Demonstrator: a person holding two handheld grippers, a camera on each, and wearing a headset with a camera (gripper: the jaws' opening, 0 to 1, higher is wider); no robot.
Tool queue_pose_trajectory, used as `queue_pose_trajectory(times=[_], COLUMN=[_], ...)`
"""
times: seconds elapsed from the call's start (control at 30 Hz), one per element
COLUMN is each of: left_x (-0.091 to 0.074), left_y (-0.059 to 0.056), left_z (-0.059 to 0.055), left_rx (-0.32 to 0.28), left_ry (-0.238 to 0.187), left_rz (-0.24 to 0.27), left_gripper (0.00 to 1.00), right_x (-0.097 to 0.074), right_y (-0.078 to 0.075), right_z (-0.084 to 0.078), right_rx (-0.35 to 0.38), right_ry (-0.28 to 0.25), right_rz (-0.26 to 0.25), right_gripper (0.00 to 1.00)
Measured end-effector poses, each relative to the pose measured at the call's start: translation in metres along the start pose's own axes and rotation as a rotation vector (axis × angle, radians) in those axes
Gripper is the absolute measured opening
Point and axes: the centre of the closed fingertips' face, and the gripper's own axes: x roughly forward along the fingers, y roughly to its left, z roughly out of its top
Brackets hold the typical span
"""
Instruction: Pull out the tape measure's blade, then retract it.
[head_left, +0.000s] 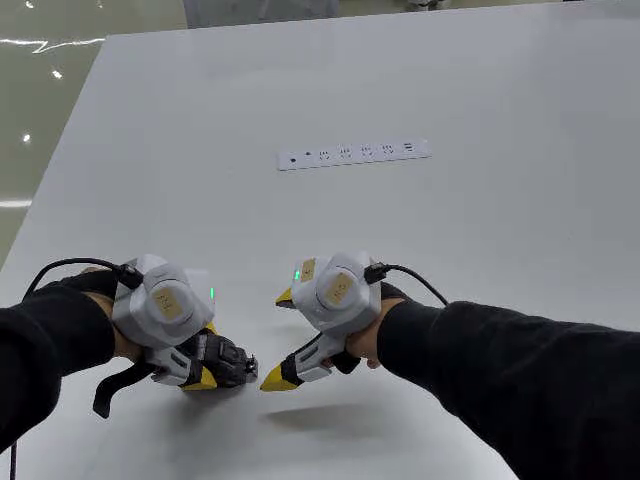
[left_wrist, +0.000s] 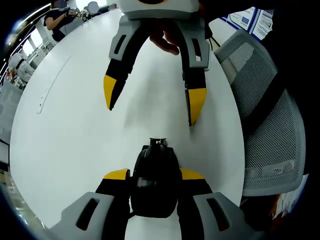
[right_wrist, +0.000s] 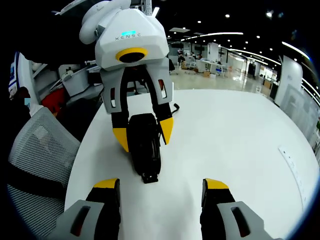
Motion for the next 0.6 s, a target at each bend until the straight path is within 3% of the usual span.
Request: queue_pose_trajectory(times=[0.43, 0.53, 0.6], left_x=[0.001, 0.001, 0.001], left_y=[0.000, 0.000, -0.001], left_z=[0.000, 0.000, 0.000], left_rx=[-0.007, -0.008, -0.009], left_ry=[-0.013, -0.016, -0.016], left_rz=[-0.021, -0.023, -0.024], left_gripper=[0.31, 0.32, 0.32], right_x=[0.025, 0.029, 0.031], right_y=[0.011, 0.009, 0.009], right_z=[-0.001, -0.002, -0.007], right_rx=[-0.095, -0.083, -0.088], right_ry=[0.039, 0.047, 0.078], right_rz=[0.028, 0.027, 0.024], right_gripper=[0.35, 0.31, 0.27])
